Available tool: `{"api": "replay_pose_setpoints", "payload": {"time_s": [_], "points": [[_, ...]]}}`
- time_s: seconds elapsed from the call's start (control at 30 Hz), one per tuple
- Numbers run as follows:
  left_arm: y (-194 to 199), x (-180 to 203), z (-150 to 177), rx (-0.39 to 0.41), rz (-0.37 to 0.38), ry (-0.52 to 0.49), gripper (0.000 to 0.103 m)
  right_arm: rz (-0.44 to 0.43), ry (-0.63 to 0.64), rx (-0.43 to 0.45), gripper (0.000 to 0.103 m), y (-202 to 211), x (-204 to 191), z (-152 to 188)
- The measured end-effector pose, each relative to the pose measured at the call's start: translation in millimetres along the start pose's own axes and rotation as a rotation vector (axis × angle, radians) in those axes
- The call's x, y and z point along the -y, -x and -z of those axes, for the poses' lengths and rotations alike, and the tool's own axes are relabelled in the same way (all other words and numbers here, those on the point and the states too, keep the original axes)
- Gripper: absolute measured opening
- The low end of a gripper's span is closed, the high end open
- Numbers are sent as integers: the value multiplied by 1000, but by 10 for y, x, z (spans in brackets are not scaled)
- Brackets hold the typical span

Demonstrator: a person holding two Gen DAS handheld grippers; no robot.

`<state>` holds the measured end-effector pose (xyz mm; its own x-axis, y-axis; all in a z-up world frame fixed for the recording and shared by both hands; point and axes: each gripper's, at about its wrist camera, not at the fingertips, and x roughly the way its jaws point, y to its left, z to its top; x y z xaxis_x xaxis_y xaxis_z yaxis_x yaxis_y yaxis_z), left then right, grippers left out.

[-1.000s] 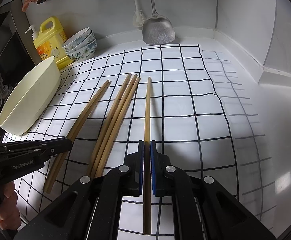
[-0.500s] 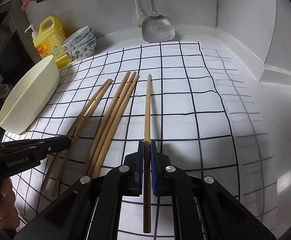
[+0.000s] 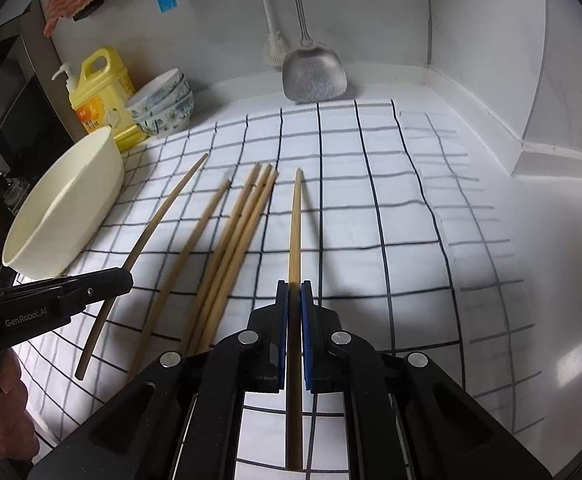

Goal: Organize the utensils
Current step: 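Lift the held chopsticks with both grippers and turn toward the white basin, then carry both held chopsticks over the white basin and lower them inside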

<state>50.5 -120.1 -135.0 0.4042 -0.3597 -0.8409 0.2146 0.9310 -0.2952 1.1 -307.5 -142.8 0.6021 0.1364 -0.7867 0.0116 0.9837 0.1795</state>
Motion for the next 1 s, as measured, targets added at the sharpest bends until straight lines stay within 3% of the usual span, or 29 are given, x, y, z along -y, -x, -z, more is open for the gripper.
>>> {"api": "replay_pose_setpoints", "payload": {"time_s": [0.33,0.63,1.0], "points": [[620,-226,-75,76,-52,35,8,-45,56,51,6,347,-378,-299],[963,-614,-351,107,4,12,8,3,-16,14,6,274,-627,-352],[1199,-905,-574,127,43,4,7,30,-2,80,6,547,-1031,-636]]}}
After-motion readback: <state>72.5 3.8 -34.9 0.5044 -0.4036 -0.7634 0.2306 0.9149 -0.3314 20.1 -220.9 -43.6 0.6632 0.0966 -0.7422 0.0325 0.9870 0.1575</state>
